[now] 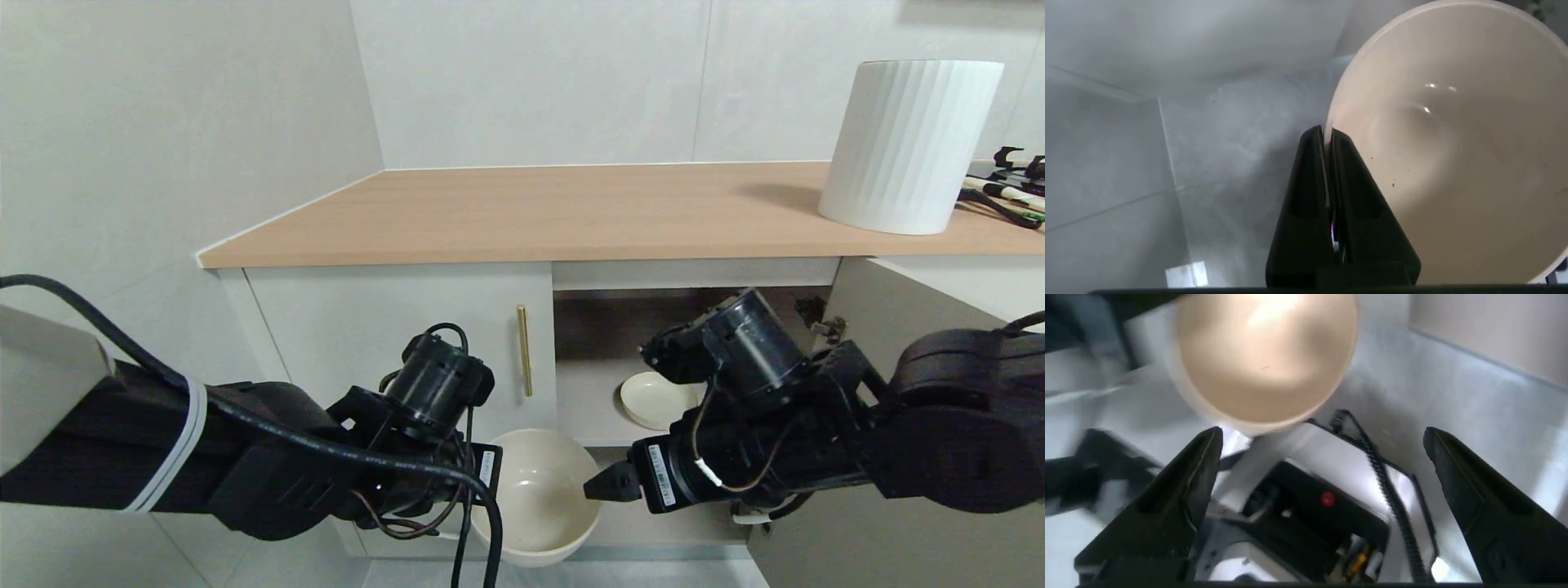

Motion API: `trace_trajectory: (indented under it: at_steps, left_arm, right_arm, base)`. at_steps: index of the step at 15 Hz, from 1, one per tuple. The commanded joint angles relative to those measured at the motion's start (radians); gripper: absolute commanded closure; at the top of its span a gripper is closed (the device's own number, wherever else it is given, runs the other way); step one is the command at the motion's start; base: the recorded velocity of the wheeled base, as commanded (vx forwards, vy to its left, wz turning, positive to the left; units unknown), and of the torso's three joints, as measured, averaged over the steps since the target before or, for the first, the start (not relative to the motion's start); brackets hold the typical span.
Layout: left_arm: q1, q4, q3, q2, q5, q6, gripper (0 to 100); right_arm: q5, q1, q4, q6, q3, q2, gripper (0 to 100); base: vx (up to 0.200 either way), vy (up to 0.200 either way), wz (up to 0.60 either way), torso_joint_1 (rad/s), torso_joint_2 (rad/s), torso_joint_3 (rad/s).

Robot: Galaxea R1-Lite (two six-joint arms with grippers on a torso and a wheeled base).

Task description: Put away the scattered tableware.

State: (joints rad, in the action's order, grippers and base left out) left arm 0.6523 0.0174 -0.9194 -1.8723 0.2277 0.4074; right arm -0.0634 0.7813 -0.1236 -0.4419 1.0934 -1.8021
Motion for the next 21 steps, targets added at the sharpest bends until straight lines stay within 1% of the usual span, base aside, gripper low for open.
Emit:
trace_trajectory:
  at_steps: [1,5,8,9,21]
  left_arm:
    - [0.021,-0.001,0.008,0.025,0.001,0.001,100]
    - [0.044,0.001,0.020,0.047,0.001,-0.004,100]
    - [0.046,0.001,0.022,0.045,0.006,-0.009,100]
    - [0.046,0.001,0.024,0.045,0.006,-0.009,100]
    - [0.049,0.001,0.028,0.042,0.006,-0.012,100]
  right_arm:
    - [0.030,0.016,0.006,-0.006,0.013,-0.109,0]
    - [0.048,0.016,0.007,-0.044,0.048,-0.172,0]
    - [0.050,0.016,0.015,-0.046,0.051,-0.178,0]
    - [0.050,0.016,0.016,-0.047,0.056,-0.183,100]
    - [0.050,0.018,0.015,-0.054,0.054,-0.186,100]
  base:
    - [0.000,0.000,0.00,0.000,0.00,0.000]
    - [0.000,0.000,0.00,0.000,0.00,0.000]
    - [0.000,0.000,0.00,0.000,0.00,0.000]
    - [0.000,0.000,0.00,0.000,0.00,0.000]
    - [0.000,0.000,0.00,0.000,0.00,0.000]
